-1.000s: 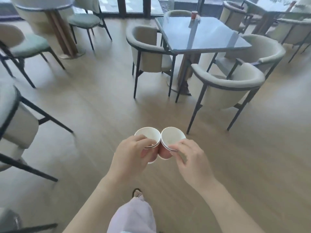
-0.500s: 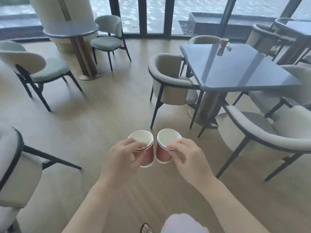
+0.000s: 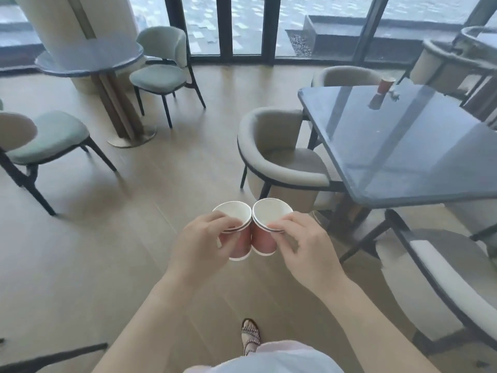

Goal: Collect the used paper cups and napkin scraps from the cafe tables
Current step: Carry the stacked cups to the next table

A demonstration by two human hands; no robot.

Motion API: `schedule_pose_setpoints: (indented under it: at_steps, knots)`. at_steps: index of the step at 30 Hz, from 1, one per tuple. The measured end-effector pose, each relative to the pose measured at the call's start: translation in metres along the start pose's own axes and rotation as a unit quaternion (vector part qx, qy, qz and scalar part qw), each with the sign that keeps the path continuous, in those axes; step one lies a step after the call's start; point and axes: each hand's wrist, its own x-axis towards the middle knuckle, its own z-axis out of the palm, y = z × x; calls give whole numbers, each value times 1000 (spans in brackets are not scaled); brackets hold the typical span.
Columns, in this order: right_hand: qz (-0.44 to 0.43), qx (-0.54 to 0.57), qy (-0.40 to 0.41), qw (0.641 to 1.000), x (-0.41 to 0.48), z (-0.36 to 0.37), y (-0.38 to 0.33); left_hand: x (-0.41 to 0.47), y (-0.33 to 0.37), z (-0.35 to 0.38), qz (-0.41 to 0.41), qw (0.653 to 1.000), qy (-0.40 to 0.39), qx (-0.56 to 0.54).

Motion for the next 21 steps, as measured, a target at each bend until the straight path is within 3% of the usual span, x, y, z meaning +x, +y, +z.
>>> schedule_pose_setpoints:
  at_steps: [8,21]
  knots:
    - [-6,22,-33,999,168,64,52,153,-83,-3,-26,999,13,25]
    - [-23,56,-19,998,486,224,100,433,-291,-50,-36,998,12,46]
